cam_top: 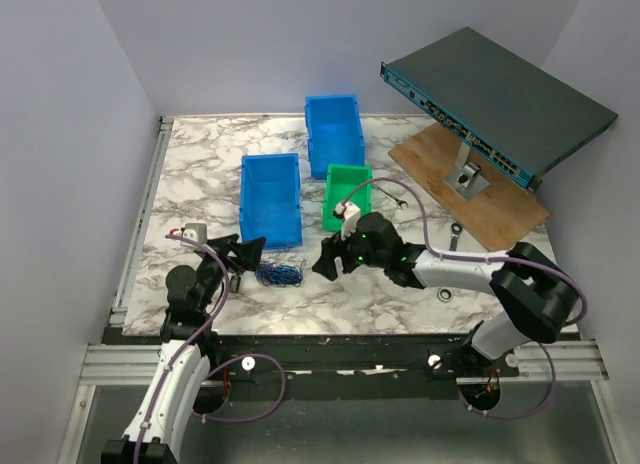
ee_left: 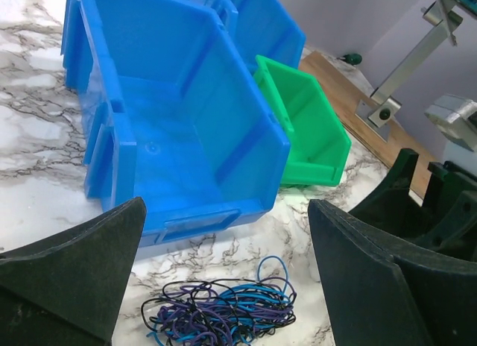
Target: Untangle the cables
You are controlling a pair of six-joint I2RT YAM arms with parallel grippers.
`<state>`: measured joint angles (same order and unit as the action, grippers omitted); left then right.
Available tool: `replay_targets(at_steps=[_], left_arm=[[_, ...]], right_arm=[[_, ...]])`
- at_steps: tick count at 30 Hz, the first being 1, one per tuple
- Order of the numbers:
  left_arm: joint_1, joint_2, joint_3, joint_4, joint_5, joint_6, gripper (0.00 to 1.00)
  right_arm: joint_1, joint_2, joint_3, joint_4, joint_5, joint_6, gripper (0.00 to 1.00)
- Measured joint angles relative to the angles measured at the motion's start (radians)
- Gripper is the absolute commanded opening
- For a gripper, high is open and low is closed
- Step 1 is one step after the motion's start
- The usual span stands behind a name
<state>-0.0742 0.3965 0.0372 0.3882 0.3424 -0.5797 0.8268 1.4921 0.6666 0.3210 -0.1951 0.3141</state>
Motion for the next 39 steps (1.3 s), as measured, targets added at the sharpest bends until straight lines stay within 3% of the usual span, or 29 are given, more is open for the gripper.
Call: replay_targets(at_steps=[8,13,15,20,21,27,39], left_arm=[[-0.001,0.056,0.006,0.014,0.01,0.005,0.93],[-0.002,0.06,0.006,0.016,0.011,0.007,0.93],[-0.002,0.065,0.006,0.019,0.011,0.007,0.93],[-0.002,0.096,0.01,0.039,0.024,0.007,0.93],[-0.002,0.105,0.014,0.041,0.029,0.007,0.93],[-0.003,0.149,0.02,0.077,0.053,0.007,0.93],[-0.033,0.233,0.037,0.148,0.116,0.007,0.93]], right_arm=[[0.096,0.212,0.155,0.013,-0.001,-0.056,0.71],[0.105,0.294,0.204,0.037,-0.021,-0.079,0.6],[0.108,0.314,0.204,0.056,-0.043,-0.079,0.49],[0.115,0.332,0.196,0.117,-0.089,-0.082,0.04],[0.116,0.332,0.191,0.134,-0.092,-0.078,0.01],[0.117,0.32,0.126,0.228,-0.071,-0.074,0.01],[0.117,0.138,-0.057,0.403,0.109,-0.049,0.01]])
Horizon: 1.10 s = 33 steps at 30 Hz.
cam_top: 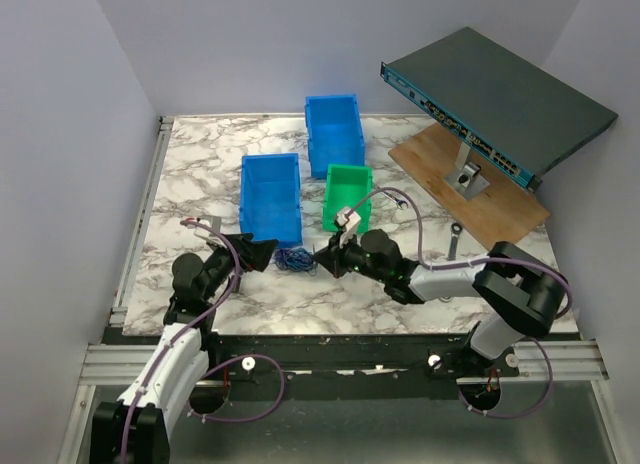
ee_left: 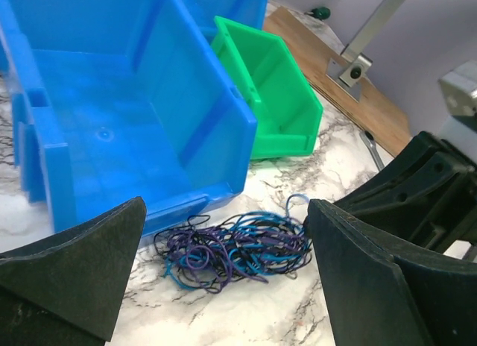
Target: Untangle the cables
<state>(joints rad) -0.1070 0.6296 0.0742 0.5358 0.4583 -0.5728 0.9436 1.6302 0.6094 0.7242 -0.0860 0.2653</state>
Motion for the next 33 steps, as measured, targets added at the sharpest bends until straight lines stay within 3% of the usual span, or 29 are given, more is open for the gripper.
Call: replay_targets(at_steps=[13,33], left_arm=[[-0.18,0.086,0.06,0.045,0.01,0.06,0.93],[-0.272,0.334,0.185,0.057,0.078,0.098,0.89]], right_arm=[[0.0,-0.221,-0.218,0.19,0.302,0.023,0.01],[0.0,-0.326,-0.288,0.217,0.549,0.029,0.01]])
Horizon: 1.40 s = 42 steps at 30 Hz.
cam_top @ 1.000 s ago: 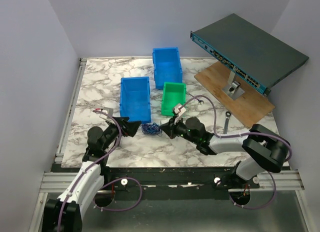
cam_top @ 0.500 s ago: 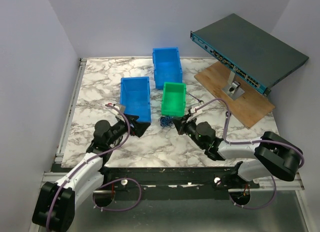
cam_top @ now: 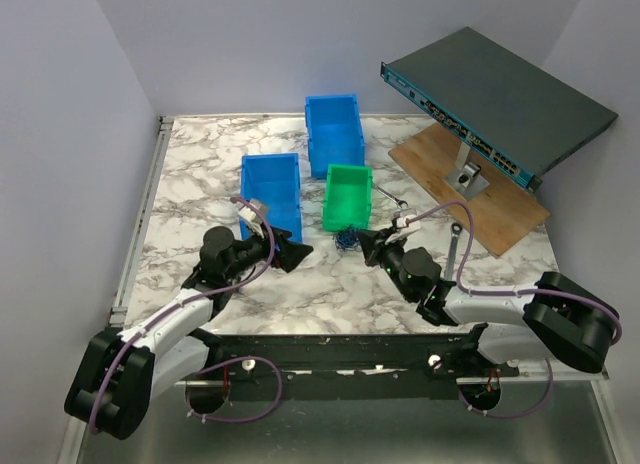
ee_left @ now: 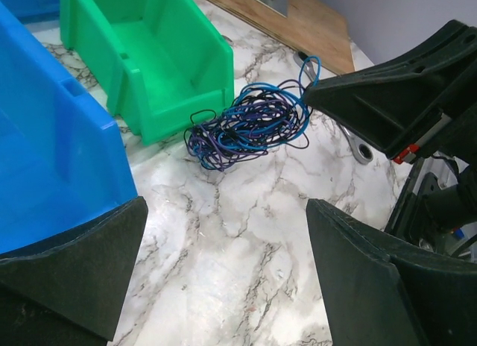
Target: Untangle the cables
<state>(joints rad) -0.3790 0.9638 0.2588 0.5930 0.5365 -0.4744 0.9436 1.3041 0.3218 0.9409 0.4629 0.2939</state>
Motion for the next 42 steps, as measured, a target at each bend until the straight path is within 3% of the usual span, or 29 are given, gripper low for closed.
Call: replay_targets(at_steps=[12,26,27,28,34,37,38,40,41,42], left_arm=[[-0.072,0.125,0.089,-0.061,0.007,0.036,0.87],[-0.118,0.069,0.058,0.04,0.13,0.068,0.84],[-0.122,0.057,0.052,0.048,0.135,0.07,0.81],[-0.126,0.05,0.049,0.053,0.138,0.074,0.72],[-0.147,0.037,0.045,0.062,0.165,0.094,0.0],[-0.15,0.049,0.047,0.063,0.182,0.096,0.0],[-0.151,0.055,0.048,0.064,0.187,0.093,0.0],[-0.153,0.063,0.051,0.063,0.193,0.093,0.0],[-0.153,0.063,0.052,0.062,0.193,0.093,0.0],[-0.153,0.063,0.053,0.057,0.193,0.093,0.0]], right_arm=[[0.0,-0.055,-0.024,0.0,-0.067,-0.006,0.01],[0.0,-0.196,0.087,-0.187,-0.492,0.047,0.01],[0.0,-0.197,0.089,-0.191,-0.525,0.054,0.01],[0.0,-0.197,0.089,-0.196,-0.554,0.06,0.01],[0.0,-0.2,0.106,-0.247,-0.639,0.083,0.01],[0.0,-0.2,0.136,-0.288,-0.634,0.083,0.02],[0.0,-0.2,0.142,-0.295,-0.632,0.082,0.09],[0.0,-0.2,0.148,-0.309,-0.623,0.08,0.13],[0.0,-0.2,0.148,-0.314,-0.614,0.079,0.22],[0.0,-0.2,0.149,-0.317,-0.608,0.077,0.39]])
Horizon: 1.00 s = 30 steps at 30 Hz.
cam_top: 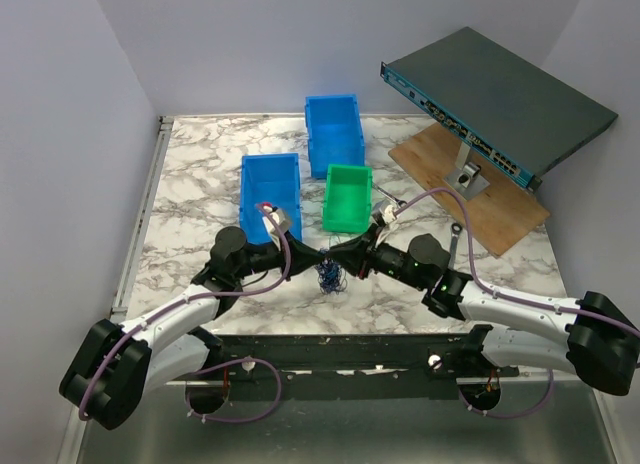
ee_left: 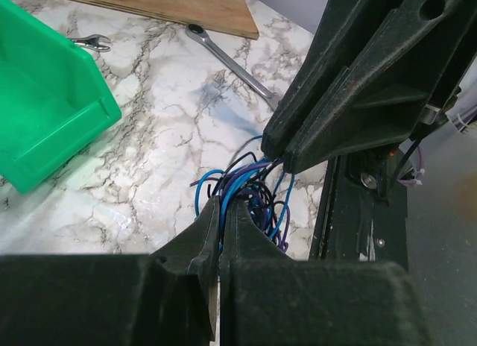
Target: Untangle the cables
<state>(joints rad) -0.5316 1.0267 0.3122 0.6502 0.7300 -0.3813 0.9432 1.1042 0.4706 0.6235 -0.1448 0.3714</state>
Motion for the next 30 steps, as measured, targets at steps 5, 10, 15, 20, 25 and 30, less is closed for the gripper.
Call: replay_targets(at_steps=[5,10,15,20,25,30], left_arm=[[0.0,0.0,0.002,-0.016,-0.005,0.001,0.0],[0.0,-0.002,0.002,-0.034,-0.013,0.001,0.0],[0.0,-0.007,0.002,-0.04,-0.015,0.001,0.0],[0.0,-0.013,0.002,-0.041,-0.014,0.001,0.0],[0.0,-0.013,0.002,-0.042,-0.015,0.002,0.0],[0.0,-0.017,0.004,-0.072,-0.063,0.013,0.0]], right_arm=[[0.0,0.001,0.0,-0.026,0.034,-0.012,0.82],[0.0,0.001,-0.036,-0.017,0.053,-0.024,0.79],[0.0,0.017,-0.1,-0.007,0.035,-0.033,0.6],[0.0,0.089,-0.102,0.037,-0.032,-0.05,0.33],[0.0,0.116,-0.107,0.068,-0.063,-0.053,0.01],[0.002,0.056,-0.149,0.063,0.091,-0.042,0.01]])
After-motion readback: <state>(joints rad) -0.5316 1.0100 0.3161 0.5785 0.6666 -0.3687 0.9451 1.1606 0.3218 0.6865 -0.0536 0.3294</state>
